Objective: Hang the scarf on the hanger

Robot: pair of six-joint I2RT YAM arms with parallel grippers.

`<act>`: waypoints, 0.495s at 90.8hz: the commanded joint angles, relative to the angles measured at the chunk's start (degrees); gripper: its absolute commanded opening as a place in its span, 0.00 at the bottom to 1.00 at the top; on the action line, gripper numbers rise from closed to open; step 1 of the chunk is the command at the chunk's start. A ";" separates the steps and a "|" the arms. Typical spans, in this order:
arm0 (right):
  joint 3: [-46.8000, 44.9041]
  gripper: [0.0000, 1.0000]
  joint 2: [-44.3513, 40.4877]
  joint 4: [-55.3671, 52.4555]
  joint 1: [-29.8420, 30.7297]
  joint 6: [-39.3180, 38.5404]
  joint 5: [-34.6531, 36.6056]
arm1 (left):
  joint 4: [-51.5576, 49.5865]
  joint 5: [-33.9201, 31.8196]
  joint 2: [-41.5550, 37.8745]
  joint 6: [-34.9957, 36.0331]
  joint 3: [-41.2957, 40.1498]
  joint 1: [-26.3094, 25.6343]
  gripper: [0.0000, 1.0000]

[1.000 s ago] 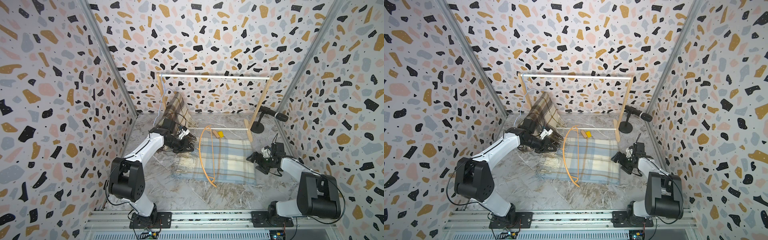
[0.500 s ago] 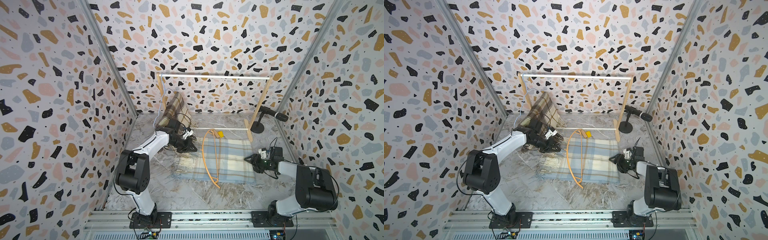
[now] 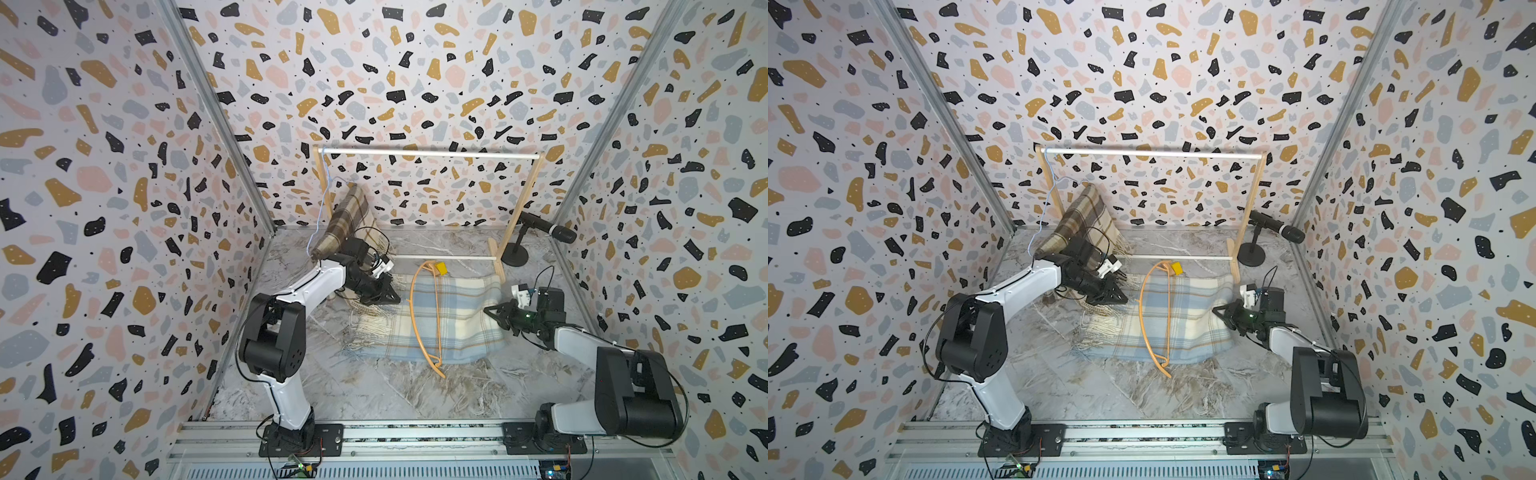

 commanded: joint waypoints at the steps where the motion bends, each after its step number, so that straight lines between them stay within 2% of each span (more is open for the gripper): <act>1: 3.73 0.00 -3.85 1.23 4.19 3.84 1.02 | 2.34 -0.02 0.89 0.78 1.88 -0.46 0.00; 19: 8.55 0.00 -2.56 2.14 16.53 7.31 5.58 | 2.82 0.15 1.02 0.60 1.92 -0.80 0.00; 35: 9.56 0.00 5.75 13.97 26.59 15.28 10.63 | 3.25 0.53 0.15 0.03 1.92 -1.40 0.00; 45: 10.52 0.00 11.90 18.18 30.45 17.36 13.29 | 3.76 1.02 -1.10 -0.85 1.88 -2.21 0.00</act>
